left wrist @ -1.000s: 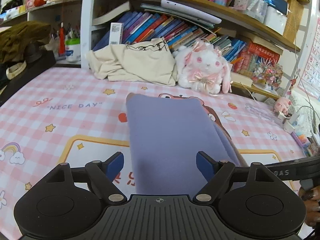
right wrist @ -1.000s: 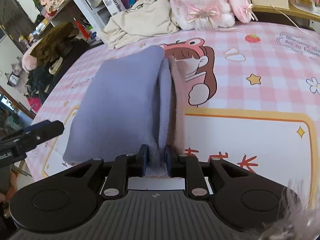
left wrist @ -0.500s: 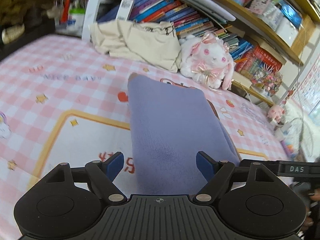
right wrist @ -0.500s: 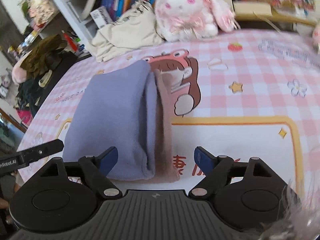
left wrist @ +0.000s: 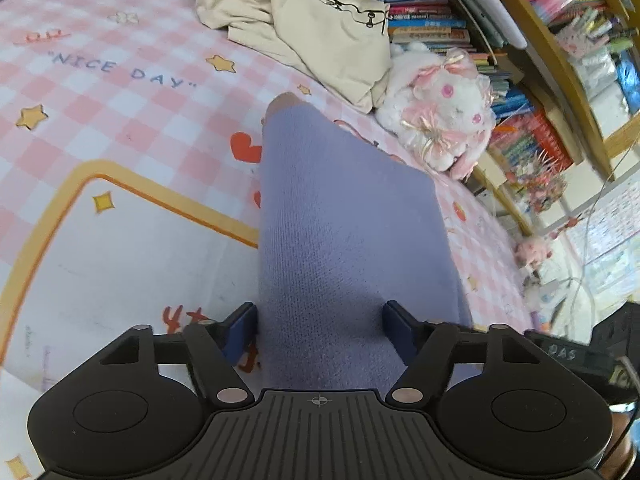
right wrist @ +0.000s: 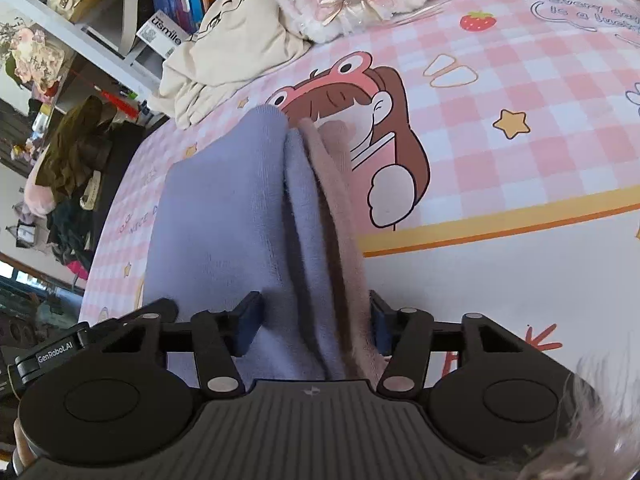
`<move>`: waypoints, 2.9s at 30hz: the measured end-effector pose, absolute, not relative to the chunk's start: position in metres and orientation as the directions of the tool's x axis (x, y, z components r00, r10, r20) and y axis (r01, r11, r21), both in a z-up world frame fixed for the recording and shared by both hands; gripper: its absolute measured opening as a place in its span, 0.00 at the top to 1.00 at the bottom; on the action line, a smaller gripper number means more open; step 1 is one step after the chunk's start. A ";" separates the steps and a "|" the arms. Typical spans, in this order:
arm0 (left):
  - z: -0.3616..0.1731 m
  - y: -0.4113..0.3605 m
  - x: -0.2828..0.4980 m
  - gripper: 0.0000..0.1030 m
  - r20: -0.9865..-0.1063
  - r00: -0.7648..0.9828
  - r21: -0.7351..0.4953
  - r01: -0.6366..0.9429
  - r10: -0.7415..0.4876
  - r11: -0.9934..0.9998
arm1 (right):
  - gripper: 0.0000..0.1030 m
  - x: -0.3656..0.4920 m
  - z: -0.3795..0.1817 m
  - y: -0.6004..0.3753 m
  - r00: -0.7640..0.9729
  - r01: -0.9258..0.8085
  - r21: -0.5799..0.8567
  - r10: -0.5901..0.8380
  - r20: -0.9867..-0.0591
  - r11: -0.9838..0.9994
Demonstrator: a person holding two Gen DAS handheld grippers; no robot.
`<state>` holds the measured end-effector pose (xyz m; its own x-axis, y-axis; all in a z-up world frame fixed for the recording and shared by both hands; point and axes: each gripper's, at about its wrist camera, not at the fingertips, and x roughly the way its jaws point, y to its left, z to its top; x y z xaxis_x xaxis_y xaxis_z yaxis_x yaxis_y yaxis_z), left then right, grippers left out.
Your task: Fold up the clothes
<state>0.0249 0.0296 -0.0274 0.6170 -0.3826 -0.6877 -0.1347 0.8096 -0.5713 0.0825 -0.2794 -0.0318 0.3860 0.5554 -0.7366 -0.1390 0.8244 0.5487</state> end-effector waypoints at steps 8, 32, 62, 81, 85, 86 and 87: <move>-0.016 0.018 0.024 0.45 -0.718 0.609 -0.470 -0.065 -0.338 0.880 | 0.76 0.045 -0.003 -0.259 0.497 -0.303 0.379 0.484 -0.720 0.874; -0.010 0.013 0.025 0.47 -0.735 0.559 -0.455 0.015 -0.385 0.890 | 0.70 0.045 -0.016 -0.265 0.473 -0.219 0.437 0.486 -0.735 0.873; 0.015 -0.024 0.000 0.56 -0.632 0.664 -0.482 0.065 -0.398 0.874 | 0.73 0.025 0.010 -0.289 0.559 -0.389 0.345 0.516 -0.649 0.854; 0.034 -0.092 -0.014 0.56 -0.613 0.698 -0.461 0.063 -0.369 0.885 | 0.73 0.009 0.021 -0.358 0.589 -0.429 0.350 0.551 -0.591 0.833; 0.036 -0.100 -0.019 0.56 -0.613 0.702 -0.457 0.059 -0.362 0.887 | 0.73 0.005 0.020 -0.368 0.587 -0.432 0.356 0.558 -0.586 0.828; 0.036 -0.101 -0.020 0.56 -0.614 0.701 -0.456 0.058 -0.361 0.888 | 0.73 0.004 0.020 -0.370 0.586 -0.433 0.357 0.559 -0.586 0.828; 0.036 -0.103 -0.020 0.56 -0.616 0.701 -0.455 0.058 -0.360 0.889 | 0.73 0.003 0.020 -0.371 0.586 -0.433 0.358 0.560 -0.586 0.827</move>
<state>-0.0202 -0.1033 0.0362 0.7008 -0.3605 -0.6155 0.0578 0.8888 -0.4547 0.0027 -0.3712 0.0198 0.5857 0.5602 -0.5858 -0.4331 0.8272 0.3580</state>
